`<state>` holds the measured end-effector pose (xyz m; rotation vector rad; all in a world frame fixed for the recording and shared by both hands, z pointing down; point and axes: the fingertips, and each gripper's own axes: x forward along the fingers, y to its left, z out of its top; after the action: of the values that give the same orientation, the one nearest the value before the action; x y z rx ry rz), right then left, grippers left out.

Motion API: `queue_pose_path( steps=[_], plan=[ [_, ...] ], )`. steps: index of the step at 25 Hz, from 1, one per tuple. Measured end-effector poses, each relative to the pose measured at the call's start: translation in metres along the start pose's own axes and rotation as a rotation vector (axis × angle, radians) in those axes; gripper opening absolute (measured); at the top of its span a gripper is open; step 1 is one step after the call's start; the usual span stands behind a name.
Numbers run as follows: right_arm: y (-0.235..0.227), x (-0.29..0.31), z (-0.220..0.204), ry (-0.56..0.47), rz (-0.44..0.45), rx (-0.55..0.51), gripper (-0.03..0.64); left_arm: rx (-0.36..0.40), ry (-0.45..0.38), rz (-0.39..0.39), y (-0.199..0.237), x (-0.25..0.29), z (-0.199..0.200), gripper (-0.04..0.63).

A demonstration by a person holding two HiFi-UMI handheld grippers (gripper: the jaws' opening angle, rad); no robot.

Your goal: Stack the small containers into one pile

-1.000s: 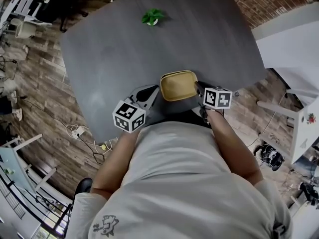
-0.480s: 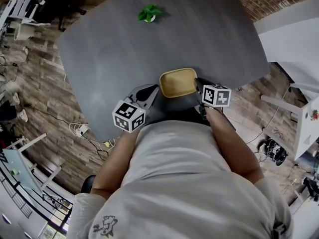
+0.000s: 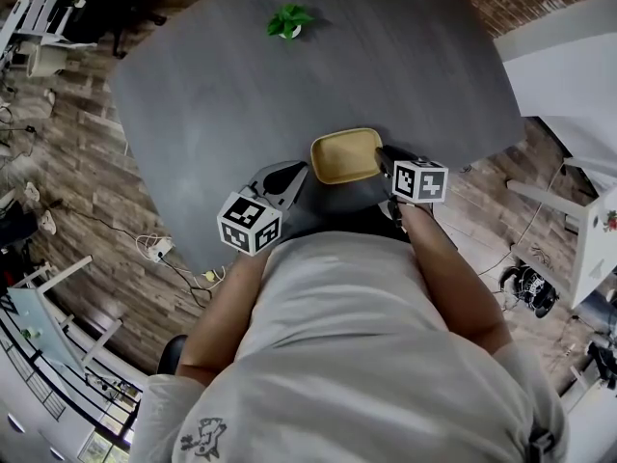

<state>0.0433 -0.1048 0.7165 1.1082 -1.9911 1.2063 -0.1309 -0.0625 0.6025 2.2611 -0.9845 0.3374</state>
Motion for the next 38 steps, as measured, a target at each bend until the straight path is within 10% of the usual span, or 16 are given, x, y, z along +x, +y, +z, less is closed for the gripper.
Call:
queue_pose_path(
  steps=[38],
  plan=[
    [0.124, -0.122, 0.073, -0.298, 0.209, -0.51, 0.081, 0.089, -0.281, 0.031, -0.047, -0.119, 0.086, 0.011]
  ],
)
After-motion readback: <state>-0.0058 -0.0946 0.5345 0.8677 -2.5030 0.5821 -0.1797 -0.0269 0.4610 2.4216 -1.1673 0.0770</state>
